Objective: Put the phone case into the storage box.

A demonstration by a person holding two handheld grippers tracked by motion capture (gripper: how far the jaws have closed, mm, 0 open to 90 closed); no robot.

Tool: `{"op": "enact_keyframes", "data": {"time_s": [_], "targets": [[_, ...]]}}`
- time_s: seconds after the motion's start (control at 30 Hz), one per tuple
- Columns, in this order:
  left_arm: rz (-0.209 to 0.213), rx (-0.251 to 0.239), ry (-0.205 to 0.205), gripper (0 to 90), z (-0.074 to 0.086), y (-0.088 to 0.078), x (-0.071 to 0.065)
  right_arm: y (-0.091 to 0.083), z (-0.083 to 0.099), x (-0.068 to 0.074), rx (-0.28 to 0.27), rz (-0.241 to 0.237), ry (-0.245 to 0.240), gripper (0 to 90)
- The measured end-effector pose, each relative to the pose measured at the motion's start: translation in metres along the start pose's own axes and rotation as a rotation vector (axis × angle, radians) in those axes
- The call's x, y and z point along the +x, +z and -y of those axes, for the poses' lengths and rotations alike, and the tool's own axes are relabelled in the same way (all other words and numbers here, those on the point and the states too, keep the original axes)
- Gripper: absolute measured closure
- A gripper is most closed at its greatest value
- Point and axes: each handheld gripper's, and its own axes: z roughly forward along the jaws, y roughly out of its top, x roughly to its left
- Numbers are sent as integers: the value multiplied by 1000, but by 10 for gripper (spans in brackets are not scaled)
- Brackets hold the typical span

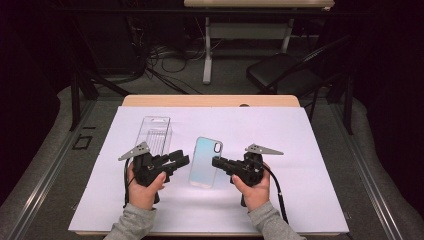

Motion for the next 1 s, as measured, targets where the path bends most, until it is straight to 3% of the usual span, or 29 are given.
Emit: {"op": "enact_keyframes", "data": {"time_s": [0.33, 0.67, 1.0], "targets": [[-72, 15, 39, 496, 0, -1, 0, 0, 1, 3, 4, 42, -38, 821], [-99, 40, 64, 491, 2, 1, 0, 0, 5, 9, 13, 118, -146, 821], [-134, 45, 85, 482, 3, 0, -2, 0, 7, 13, 4, 167, -196, 820]]}}
